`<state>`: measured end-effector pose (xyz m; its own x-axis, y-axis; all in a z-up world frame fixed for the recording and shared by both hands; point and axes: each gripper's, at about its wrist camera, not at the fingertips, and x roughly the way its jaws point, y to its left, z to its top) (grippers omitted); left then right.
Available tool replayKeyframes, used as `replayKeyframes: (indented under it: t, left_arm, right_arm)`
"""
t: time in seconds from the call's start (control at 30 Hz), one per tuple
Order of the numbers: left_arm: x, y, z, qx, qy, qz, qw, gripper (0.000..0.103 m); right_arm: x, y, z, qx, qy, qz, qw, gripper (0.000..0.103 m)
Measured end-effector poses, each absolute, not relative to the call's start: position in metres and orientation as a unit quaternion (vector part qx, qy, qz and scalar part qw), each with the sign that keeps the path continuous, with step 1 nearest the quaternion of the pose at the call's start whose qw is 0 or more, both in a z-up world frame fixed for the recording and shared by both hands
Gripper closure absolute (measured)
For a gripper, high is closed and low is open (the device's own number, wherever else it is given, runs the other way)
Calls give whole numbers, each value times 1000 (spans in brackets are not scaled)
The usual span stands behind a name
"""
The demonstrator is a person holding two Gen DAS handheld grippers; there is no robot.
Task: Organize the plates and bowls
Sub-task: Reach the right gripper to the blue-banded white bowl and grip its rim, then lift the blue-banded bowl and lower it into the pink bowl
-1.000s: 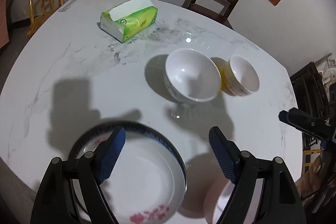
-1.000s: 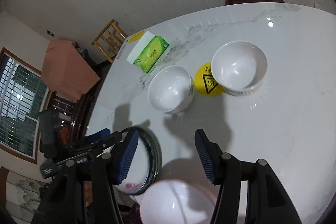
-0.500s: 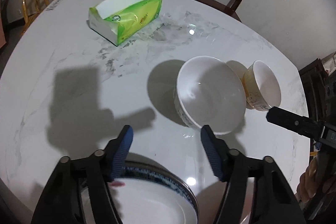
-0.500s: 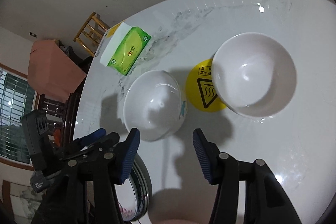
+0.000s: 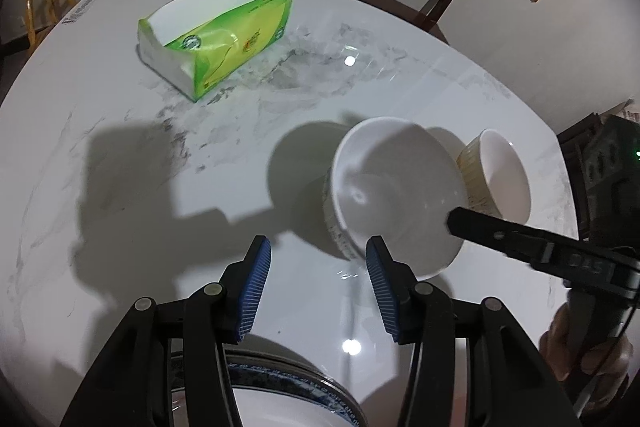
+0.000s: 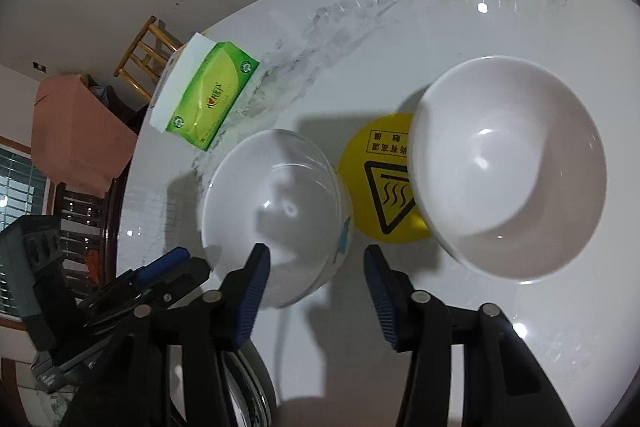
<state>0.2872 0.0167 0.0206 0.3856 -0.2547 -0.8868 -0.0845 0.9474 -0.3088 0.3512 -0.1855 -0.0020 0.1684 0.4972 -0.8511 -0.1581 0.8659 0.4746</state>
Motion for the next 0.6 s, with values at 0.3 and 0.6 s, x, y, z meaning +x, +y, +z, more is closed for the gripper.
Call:
replayKeyframes:
  t: [0.3, 0.6]
  left_arm:
    - [308, 12, 17, -154, 547, -54, 821, 56]
    - [322, 5, 2, -143, 569, -46, 809, 92]
  right_arm:
    - [359, -184, -11, 144, 613, 209, 748, 71]
    - [364, -182, -16, 141, 617, 200, 748, 88]
